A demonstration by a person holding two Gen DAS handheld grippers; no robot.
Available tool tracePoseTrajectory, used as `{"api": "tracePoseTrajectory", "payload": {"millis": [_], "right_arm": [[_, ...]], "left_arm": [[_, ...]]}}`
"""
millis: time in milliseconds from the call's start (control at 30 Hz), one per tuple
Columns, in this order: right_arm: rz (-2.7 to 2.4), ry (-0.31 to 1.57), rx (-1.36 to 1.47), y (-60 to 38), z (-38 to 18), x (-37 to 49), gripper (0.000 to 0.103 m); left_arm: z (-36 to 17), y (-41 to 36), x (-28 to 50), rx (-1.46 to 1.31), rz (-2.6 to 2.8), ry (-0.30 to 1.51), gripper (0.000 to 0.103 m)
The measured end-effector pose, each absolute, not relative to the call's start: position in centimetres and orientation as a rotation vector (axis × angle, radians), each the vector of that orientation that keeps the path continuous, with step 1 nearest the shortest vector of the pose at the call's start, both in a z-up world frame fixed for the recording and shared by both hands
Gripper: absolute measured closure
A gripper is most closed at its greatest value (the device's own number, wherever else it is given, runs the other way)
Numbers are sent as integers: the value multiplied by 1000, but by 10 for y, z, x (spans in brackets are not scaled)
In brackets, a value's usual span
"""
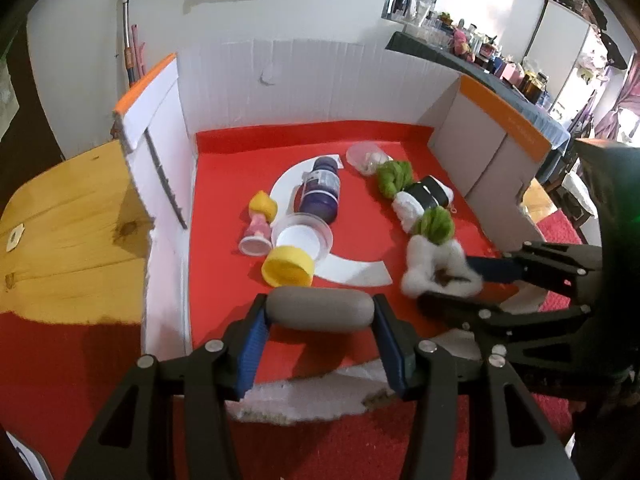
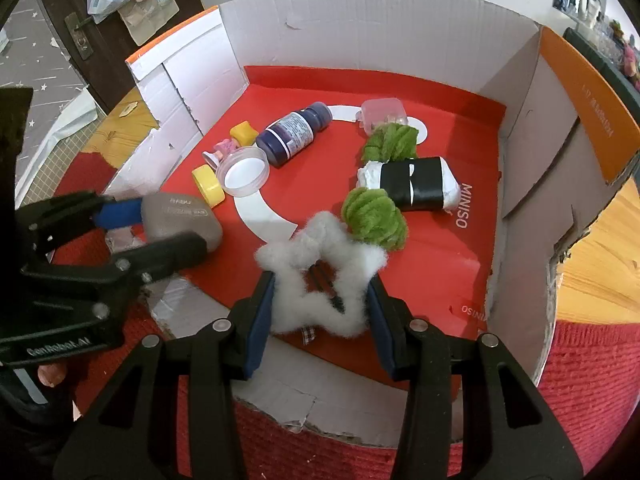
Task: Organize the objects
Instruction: 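Lower the grey case by the lids while the right gripper lowers the star by the yarn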
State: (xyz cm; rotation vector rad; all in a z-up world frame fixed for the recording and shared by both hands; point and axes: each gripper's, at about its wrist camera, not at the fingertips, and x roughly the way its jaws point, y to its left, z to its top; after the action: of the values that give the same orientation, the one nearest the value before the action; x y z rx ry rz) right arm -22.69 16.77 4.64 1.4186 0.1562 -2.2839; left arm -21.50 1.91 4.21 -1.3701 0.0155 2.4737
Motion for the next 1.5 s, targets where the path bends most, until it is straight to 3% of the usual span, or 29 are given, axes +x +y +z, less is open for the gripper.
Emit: {"api": "tracePoseTrajectory", "payload": {"millis": [500,1500], "right_arm": [[-2291,137,1406,165,47,-225,61],[-2298,126,1378,162,48,-225,58]], "left_arm": [[30,21,-230,-1349,2447,-79,47],[32,23,-230,-1356,2497,-11,45]]}}
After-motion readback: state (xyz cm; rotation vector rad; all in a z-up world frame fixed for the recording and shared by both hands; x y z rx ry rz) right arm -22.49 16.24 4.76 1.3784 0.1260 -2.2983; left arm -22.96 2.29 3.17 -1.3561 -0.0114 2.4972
